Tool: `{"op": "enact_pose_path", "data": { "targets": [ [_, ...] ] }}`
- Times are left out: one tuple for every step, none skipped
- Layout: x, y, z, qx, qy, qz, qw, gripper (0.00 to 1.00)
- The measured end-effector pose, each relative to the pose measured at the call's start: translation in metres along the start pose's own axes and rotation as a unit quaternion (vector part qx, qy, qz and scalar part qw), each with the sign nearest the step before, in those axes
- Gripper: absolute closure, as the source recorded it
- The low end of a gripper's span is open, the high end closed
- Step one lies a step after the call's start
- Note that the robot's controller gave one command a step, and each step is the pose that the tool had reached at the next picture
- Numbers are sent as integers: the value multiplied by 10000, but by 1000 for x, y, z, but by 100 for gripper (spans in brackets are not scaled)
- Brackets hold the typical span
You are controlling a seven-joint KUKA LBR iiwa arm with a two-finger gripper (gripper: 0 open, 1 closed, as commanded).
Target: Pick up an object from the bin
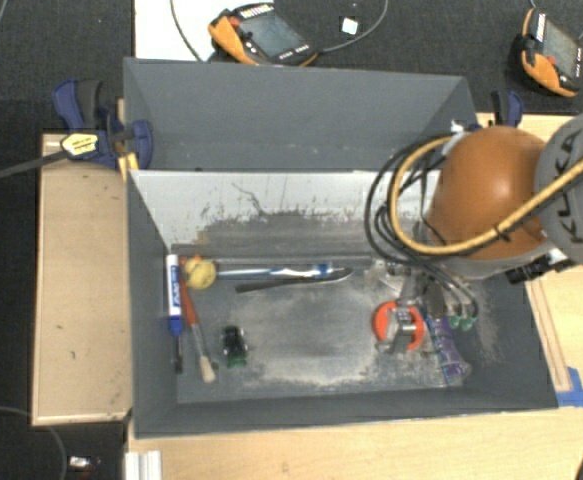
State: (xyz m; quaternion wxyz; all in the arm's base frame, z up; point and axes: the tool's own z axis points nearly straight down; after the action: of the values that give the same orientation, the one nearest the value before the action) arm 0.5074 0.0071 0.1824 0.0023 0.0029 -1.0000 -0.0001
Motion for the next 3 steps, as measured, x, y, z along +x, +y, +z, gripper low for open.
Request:
{"op": "enact_pose_path", "data": {
  "targets": [
    [-2,0,-3,-1,-36,2,10000,0],
    [-51,-56,81,12,-66,-1458,9893,0],
    [-57,-112,61,12,-70,-1226,9924,0]
  ]
}}
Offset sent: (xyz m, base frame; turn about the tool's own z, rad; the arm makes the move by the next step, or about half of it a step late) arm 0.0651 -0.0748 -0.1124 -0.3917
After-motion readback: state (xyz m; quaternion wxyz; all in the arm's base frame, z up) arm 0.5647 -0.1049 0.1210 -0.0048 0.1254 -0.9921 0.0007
